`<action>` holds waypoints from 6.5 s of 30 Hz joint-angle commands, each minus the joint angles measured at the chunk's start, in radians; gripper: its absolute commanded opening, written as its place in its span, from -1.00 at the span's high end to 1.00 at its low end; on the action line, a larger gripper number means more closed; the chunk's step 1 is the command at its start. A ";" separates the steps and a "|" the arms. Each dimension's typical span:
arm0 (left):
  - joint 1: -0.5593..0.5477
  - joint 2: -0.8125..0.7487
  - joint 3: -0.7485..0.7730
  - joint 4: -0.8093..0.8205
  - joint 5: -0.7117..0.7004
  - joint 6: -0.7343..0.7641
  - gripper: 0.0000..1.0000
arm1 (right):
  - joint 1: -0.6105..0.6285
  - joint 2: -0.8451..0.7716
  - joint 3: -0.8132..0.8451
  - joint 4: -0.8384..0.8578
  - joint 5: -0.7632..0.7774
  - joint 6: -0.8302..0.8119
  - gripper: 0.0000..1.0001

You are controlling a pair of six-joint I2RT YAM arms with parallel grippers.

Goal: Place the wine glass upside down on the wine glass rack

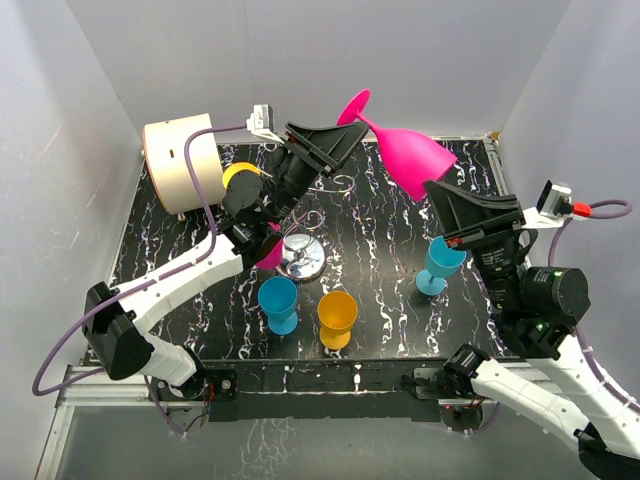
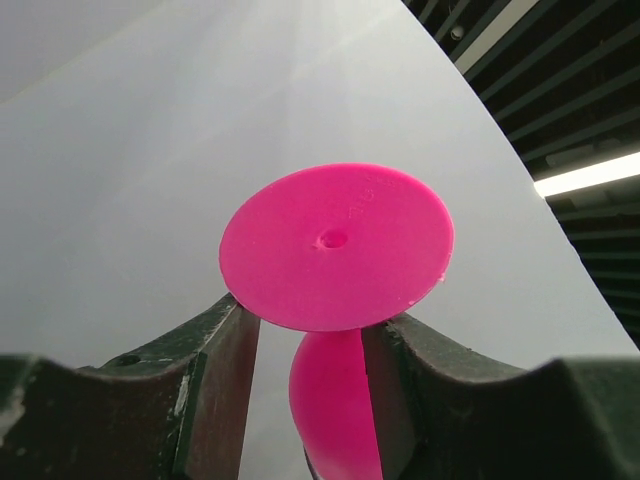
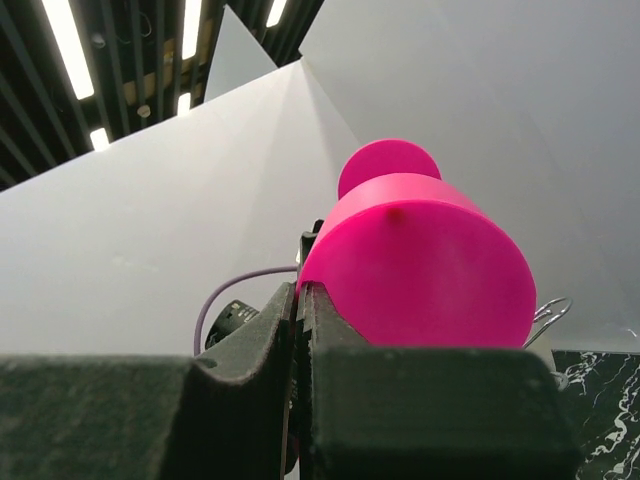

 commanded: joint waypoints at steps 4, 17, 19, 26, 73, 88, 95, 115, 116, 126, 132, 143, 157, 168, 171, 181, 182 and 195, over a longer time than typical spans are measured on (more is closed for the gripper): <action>-0.003 -0.028 0.030 0.093 -0.045 0.042 0.16 | 0.001 0.062 0.033 0.045 -0.166 0.014 1.00; -0.002 -0.054 0.016 0.093 -0.077 0.065 1.00 | 0.000 0.067 0.023 0.012 -0.152 0.014 1.00; -0.003 -0.057 0.020 0.088 -0.078 0.074 1.00 | 0.000 0.062 0.022 -0.007 -0.131 0.007 1.00; -0.002 -0.089 0.045 0.018 -0.077 0.172 1.00 | 0.000 0.052 0.043 -0.088 -0.080 -0.009 0.38; -0.003 -0.285 -0.067 -0.569 0.643 1.060 1.00 | 0.000 0.162 0.367 -0.650 -0.065 0.370 -0.16; -0.003 -0.357 -0.186 -0.426 0.624 1.097 1.00 | 0.000 0.353 0.515 -0.926 -0.184 0.360 -0.15; -0.002 -0.396 -0.205 -0.492 0.618 1.133 1.00 | 0.000 0.341 0.394 -0.793 -0.272 0.413 0.03; -0.002 -0.387 -0.192 -0.639 0.527 1.066 -0.04 | 0.000 0.298 0.303 -0.747 -0.260 0.554 1.00; -0.003 -0.393 -0.189 -0.659 0.523 1.039 -0.14 | 0.000 0.295 0.306 -0.751 -0.251 0.555 1.00; -0.002 -0.442 -0.160 -0.803 0.498 0.520 -0.29 | 0.000 0.242 0.242 -0.726 -0.162 0.522 1.00; -0.002 -0.441 -0.271 -0.630 0.447 0.195 -0.35 | 0.001 0.183 0.175 -0.662 -0.146 0.512 1.00; -0.001 -0.424 -0.223 -0.666 0.333 -0.009 -0.07 | 0.001 0.160 0.162 -0.624 -0.200 0.458 1.00; 0.000 -0.514 -0.287 -0.718 0.289 -0.036 1.00 | 0.000 0.177 0.119 -0.563 -0.283 0.467 1.00; -0.001 -0.534 -0.206 -0.825 0.228 -0.004 1.00 | 0.001 0.196 0.114 -0.526 -0.274 0.490 0.07; -0.001 -0.529 -0.211 -0.825 0.204 -0.024 1.00 | 0.000 0.199 0.115 -0.526 -0.265 0.491 -0.20; 0.010 -0.445 -0.125 -0.874 0.126 -0.043 1.00 | -0.001 0.068 0.108 -0.583 0.001 0.422 -0.48; 0.016 -0.435 -0.112 -0.874 0.122 -0.044 1.00 | 0.001 0.055 0.107 -0.590 0.027 0.419 -0.48; 0.182 -0.387 -0.144 -0.826 0.151 -0.132 1.00 | 0.001 -0.058 0.040 -0.586 0.135 0.393 -0.45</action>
